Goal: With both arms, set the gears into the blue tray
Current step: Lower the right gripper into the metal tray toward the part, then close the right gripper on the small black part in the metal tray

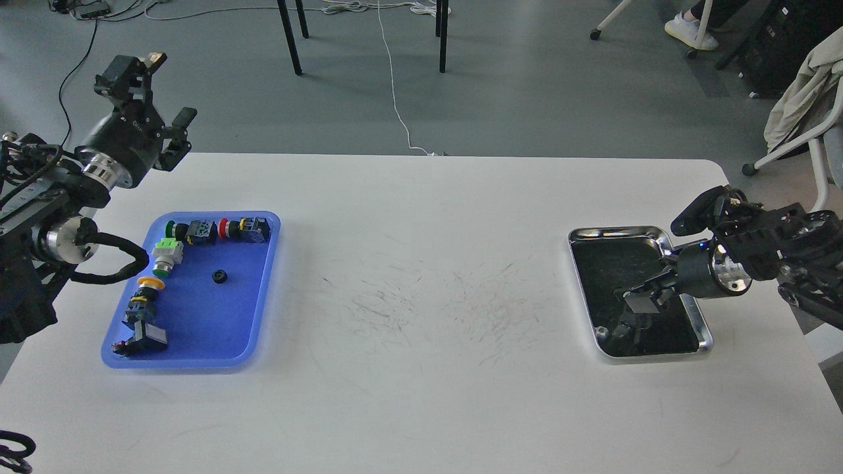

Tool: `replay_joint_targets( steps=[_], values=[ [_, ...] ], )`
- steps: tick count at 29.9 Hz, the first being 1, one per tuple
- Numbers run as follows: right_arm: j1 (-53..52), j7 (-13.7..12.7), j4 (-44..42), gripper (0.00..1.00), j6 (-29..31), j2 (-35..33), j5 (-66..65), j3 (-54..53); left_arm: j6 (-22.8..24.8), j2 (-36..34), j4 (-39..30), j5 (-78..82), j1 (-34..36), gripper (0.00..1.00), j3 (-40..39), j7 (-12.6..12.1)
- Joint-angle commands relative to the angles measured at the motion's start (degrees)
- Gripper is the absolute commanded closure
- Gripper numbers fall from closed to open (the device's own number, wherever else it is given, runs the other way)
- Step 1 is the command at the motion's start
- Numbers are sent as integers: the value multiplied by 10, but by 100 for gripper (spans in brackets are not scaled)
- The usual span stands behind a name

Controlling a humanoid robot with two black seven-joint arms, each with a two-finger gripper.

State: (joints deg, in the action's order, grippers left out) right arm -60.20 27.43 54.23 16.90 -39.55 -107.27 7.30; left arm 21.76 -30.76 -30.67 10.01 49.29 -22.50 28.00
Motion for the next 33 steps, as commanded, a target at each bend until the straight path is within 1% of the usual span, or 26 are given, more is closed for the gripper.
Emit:
replay_joint_targets(
  steps=[1, 4, 6, 12, 15, 30, 32, 33],
  values=[
    [0, 0, -4, 28, 0, 13, 0, 2, -1, 2, 6, 0, -1, 2, 0, 0],
    [0, 0, -18, 31, 0, 25, 0, 2, 0, 2, 11, -1, -1, 2, 0, 0],
    [1, 0, -24, 31, 0, 32, 0, 3, 0, 2, 11, 0, -1, 2, 0, 0],
    [2, 0, -24, 35, 0, 36, 0, 10, 0, 1, 12, 0, -2, 2, 0, 0],
    [0, 1, -24, 41, 0, 36, 0, 26, 0, 1, 15, 0, -2, 2, 0, 0],
    [-1, 1, -37, 46, -3, 40, 0, 28, 0, 1, 16, 0, -6, 2, 0, 0],
    [-1, 1, -37, 53, -3, 41, 0, 28, 0, 1, 17, 0, -6, 2, 0, 0],
    [-1, 1, -37, 53, -3, 41, 0, 28, 0, 1, 17, 0, -6, 2, 0, 0]
  ],
)
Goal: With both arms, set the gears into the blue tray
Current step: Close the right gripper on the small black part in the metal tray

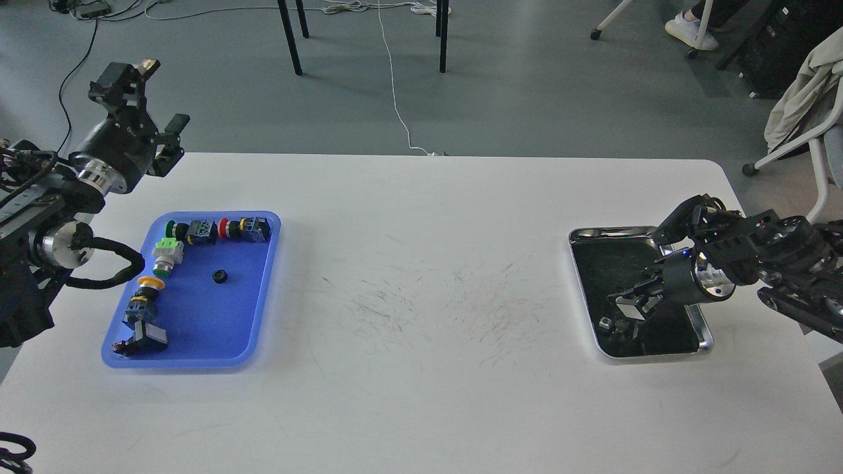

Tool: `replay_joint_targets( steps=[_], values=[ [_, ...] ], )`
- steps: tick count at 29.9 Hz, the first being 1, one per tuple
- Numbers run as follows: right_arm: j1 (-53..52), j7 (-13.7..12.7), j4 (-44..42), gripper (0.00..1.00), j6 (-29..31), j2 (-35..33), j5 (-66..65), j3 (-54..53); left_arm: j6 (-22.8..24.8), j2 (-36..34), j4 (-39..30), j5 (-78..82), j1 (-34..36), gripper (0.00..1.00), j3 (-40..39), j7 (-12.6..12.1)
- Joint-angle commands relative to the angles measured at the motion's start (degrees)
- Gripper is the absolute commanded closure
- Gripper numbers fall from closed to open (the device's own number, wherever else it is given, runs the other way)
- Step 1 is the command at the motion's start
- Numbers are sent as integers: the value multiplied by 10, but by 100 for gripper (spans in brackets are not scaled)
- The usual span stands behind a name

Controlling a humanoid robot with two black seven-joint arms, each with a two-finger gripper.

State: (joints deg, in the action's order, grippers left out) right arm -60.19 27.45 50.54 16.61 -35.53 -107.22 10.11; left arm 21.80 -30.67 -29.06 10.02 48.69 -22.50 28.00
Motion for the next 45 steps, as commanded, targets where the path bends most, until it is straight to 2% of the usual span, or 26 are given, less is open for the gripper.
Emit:
replay_joint_targets(
  steps=[1, 10, 16, 25, 27, 37, 42, 45],
  values=[
    [-1, 0, 1, 54, 0, 1, 0, 0, 0, 0, 1, 0, 0, 2, 0, 0],
    [2, 1, 2, 60, 0, 0, 0, 1, 0, 1, 2, 0, 0, 2, 1, 0],
    [3, 1, 3, 68, 0, 0, 0, 1, 1, 0, 3, 0, -1, 2, 1, 0],
    [1, 2, 2, 73, -2, 0, 0, 1, 1, -1, 3, 0, -1, 2, 2, 0],
    [0, 1, 2, 79, -2, 0, 0, 1, 1, -1, 3, 0, -1, 2, 2, 0],
    [-3, 4, 6, 99, -15, 0, 0, -1, 4, -7, 4, 0, -2, 2, 2, 0],
    [-22, 5, 6, 99, -20, 1, 1, -4, 5, -15, 4, 0, -2, 2, 2, 0],
    [-39, 5, 10, 99, -43, 5, 2, -6, 6, -25, 3, 0, -1, 2, 2, 0]
  ],
)
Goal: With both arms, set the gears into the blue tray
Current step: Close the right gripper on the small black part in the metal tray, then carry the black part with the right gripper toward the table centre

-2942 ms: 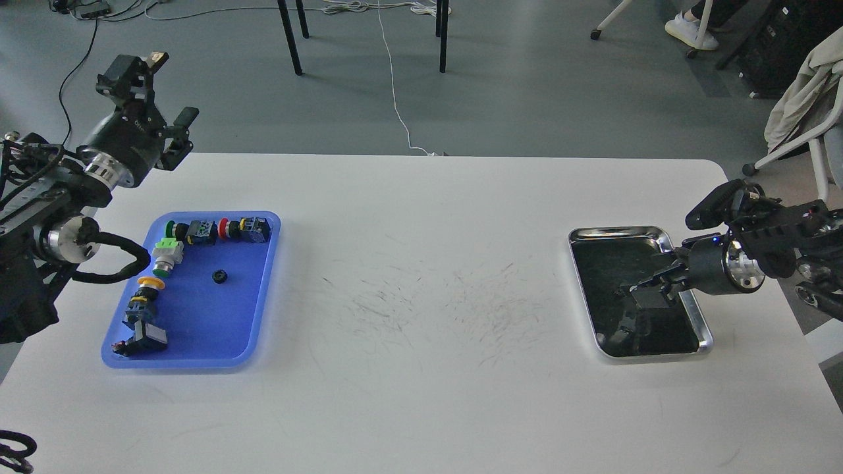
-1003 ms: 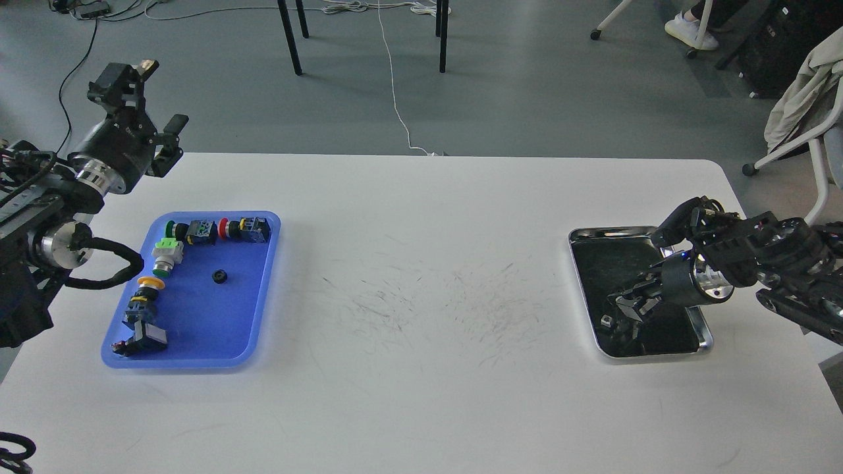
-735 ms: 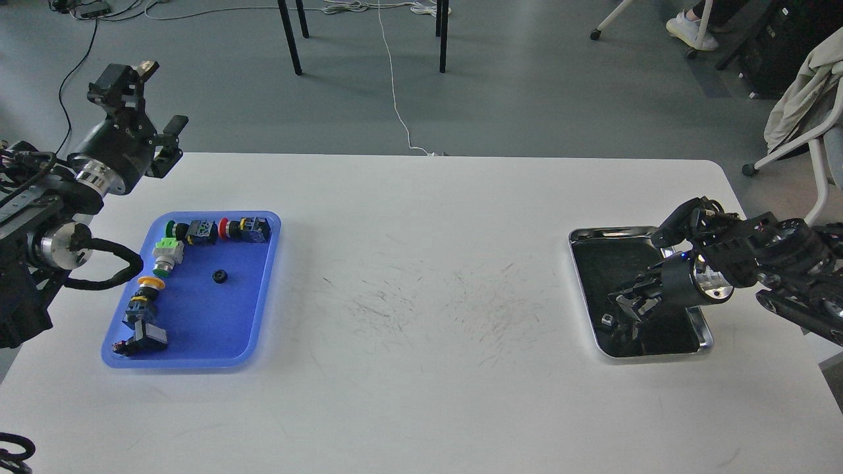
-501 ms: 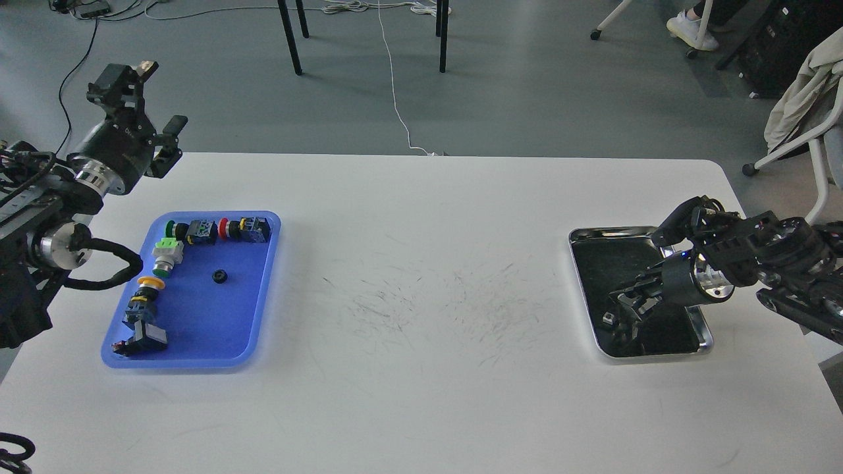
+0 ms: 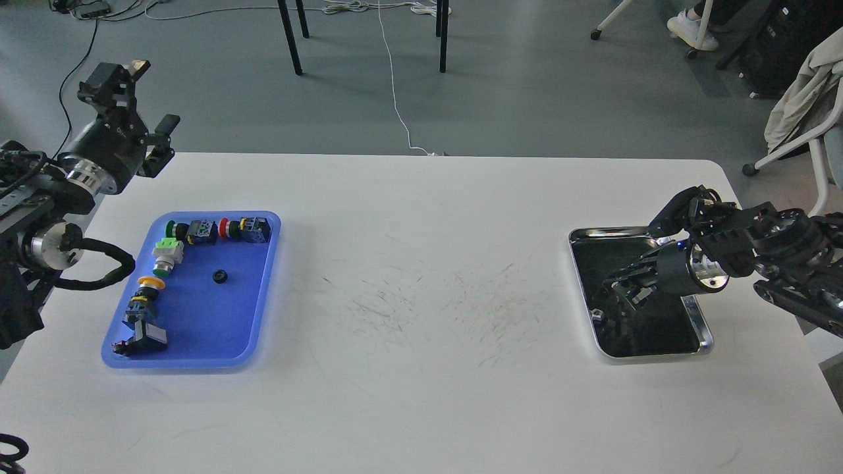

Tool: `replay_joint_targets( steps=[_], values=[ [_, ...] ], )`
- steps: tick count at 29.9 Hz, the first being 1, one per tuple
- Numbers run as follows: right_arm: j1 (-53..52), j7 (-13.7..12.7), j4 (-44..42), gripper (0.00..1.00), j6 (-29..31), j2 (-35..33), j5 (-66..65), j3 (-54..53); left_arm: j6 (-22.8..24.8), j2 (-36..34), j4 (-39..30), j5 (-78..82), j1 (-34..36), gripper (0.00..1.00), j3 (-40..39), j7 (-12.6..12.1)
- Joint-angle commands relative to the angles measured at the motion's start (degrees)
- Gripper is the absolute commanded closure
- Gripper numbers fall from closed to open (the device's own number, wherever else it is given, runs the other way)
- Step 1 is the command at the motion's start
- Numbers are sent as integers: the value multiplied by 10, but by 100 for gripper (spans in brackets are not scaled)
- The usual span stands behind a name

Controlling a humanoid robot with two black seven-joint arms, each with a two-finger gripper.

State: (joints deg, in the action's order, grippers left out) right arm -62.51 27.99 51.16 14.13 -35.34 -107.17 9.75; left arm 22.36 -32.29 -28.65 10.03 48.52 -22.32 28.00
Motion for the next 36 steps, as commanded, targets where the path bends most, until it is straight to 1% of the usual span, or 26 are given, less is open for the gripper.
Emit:
replay_joint_targets(
  steps=[1, 4, 7, 11, 18, 22, 26, 31, 36],
  values=[
    [-27, 0, 6, 99, -25, 9, 1, -3, 1, -12, -1, 0, 1, 2, 0, 0],
    [-48, -2, 1, 99, -38, 36, 1, -4, 1, -28, -2, -1, 1, 2, -1, 0],
    [-58, -5, 0, 99, -74, 71, 1, -22, 6, -46, -6, -2, 0, 2, -1, 0],
    [-81, -15, -5, 99, -106, 119, 0, -24, 13, -64, -6, -9, 0, 2, -1, 0],
    [-91, -16, -24, 99, -199, 188, 0, -23, 14, -81, -8, -10, 1, 2, -1, 0],
    [-89, -13, -24, 99, -269, 229, 1, -19, 15, -88, -11, -9, 2, 2, -2, 0],
    [-82, -11, -23, 99, -290, 253, 3, -24, 15, -95, -11, -9, 2, 2, -2, 0],
    [-54, -5, -23, 99, -328, 310, 2, -21, 23, -104, -11, -9, 2, 2, -2, 0],
    [-16, -2, -26, 99, -336, 353, 1, -18, 26, -113, -11, -9, 3, 2, -2, 0]
  ],
)
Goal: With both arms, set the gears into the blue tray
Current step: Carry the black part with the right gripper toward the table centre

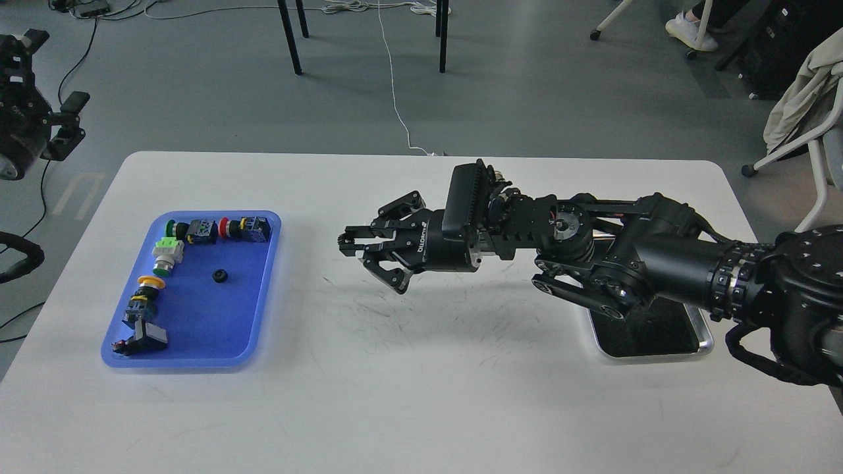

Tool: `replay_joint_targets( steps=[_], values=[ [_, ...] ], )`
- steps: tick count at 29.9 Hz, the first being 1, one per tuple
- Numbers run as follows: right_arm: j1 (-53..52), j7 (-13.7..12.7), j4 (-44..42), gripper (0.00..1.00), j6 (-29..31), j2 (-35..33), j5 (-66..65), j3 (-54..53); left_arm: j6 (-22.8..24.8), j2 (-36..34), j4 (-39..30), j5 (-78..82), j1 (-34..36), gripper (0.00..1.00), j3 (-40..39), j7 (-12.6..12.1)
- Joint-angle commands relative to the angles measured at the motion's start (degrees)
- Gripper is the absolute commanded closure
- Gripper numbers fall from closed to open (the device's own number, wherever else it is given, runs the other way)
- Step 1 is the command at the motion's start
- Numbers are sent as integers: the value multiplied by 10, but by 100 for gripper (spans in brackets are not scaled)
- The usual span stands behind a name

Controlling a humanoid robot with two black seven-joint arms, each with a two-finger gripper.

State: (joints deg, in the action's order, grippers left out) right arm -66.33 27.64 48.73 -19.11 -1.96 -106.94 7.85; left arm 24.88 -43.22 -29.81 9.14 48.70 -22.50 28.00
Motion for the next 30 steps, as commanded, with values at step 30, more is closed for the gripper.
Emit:
replay_joint_targets(
  steps=[30],
  values=[
    [111, 4, -73, 99, -29, 20, -5, 60, -1, -39, -24, 0, 0, 2, 1, 0]
  ],
)
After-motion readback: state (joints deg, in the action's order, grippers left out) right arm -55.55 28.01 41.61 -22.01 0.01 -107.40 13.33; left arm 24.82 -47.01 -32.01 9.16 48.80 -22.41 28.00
